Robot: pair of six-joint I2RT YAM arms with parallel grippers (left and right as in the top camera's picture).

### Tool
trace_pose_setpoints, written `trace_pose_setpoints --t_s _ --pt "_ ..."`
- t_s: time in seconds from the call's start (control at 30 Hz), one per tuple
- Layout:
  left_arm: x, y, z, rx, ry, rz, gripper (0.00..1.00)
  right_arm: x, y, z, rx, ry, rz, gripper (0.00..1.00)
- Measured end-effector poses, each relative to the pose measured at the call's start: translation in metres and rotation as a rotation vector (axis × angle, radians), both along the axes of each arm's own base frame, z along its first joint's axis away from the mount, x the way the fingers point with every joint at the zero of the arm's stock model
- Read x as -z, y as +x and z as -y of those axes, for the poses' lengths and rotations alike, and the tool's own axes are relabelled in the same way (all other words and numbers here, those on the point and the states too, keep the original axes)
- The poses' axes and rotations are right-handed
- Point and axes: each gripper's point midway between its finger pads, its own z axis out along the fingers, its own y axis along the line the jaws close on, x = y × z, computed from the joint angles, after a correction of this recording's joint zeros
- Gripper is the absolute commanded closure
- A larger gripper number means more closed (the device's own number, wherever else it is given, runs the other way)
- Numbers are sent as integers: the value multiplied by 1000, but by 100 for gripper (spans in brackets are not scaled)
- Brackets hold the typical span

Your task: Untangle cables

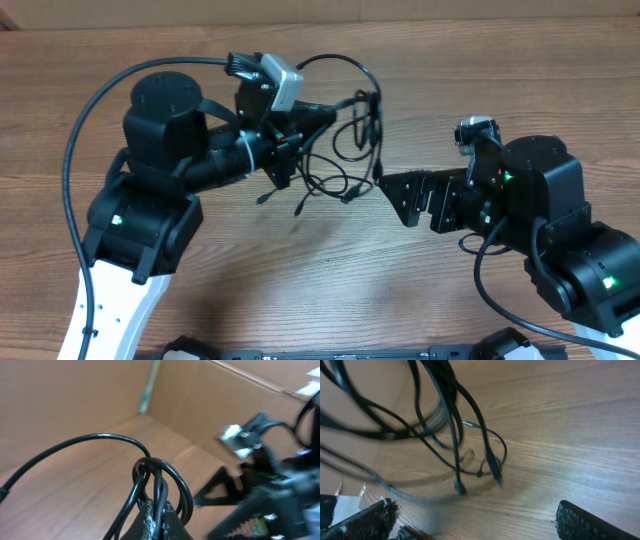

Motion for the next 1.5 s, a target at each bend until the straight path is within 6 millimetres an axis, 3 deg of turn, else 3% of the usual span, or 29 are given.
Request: trace_pose_setpoints --t_s 0.17,0.4,0.7,0.9,1.1,1.3,1.37,1.4,1.43,1.5 --pt "-12 -21 26 81 -76 -55 96 3 9 -2 12 -4 -5 0" --pt "-24 -40 43 143 -135 -93 96 9 31 29 274 -38 -23 0" --pt "-46 -49 38 135 -231 -146 96 -9 48 34 371 19 44 0" --pt "-81 -50 38 158 -344 -75 96 8 41 35 329 -56 2 0" --pt "-93 -50 35 158 -382 -49 96 35 35 46 336 -170 -83 0" --pt "-103 -38 3 59 -395 -1 96 45 30 63 392 -250 -106 1" --pt "-110 -36 -12 16 -403 32 96 49 27 71 425 -285 -122 22" --pt "-113 -37 -17 2 -406 42 96 52 24 77 445 -308 -133 68" --pt "-116 -36 -24 -15 -410 59 96 53 23 80 463 -315 -142 96" --pt "-124 -40 -36 -48 -419 95 96 54 23 87 495 -337 -140 96"
